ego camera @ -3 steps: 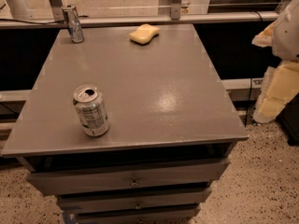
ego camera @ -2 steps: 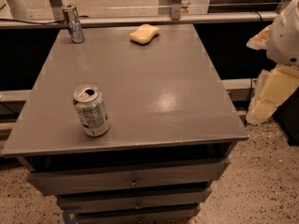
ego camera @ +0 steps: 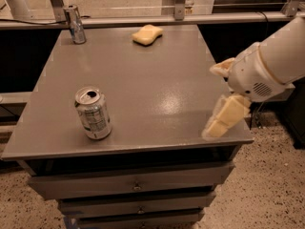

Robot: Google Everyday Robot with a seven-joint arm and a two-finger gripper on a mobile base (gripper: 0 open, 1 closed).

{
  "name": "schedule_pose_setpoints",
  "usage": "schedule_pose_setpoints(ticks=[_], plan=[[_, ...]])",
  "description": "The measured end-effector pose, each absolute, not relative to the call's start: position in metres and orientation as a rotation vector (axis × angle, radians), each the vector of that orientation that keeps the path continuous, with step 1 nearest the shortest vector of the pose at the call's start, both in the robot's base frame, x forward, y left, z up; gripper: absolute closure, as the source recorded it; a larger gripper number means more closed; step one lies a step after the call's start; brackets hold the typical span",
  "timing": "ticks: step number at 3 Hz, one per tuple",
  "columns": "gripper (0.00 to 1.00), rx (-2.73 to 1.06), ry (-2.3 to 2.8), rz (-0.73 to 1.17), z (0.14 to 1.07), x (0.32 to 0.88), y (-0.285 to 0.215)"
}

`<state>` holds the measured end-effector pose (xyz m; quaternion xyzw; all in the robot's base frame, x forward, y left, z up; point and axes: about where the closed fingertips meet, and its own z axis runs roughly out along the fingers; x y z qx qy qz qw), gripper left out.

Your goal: Move 7up can near sponge

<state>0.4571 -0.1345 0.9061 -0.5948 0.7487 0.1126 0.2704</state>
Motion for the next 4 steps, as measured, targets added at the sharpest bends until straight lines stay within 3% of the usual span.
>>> schedule_pose_setpoints(ticks=[2, 3, 4], plan=[[0.00, -1.417, 1.771, 0.692, 0.851, 0.447, -0.024], [0.00, -1.389, 1.702, 0.780, 0.870, 0.441, 0.012], [0.00, -1.389, 1.705, 0.780, 0.870, 0.440, 0.011]])
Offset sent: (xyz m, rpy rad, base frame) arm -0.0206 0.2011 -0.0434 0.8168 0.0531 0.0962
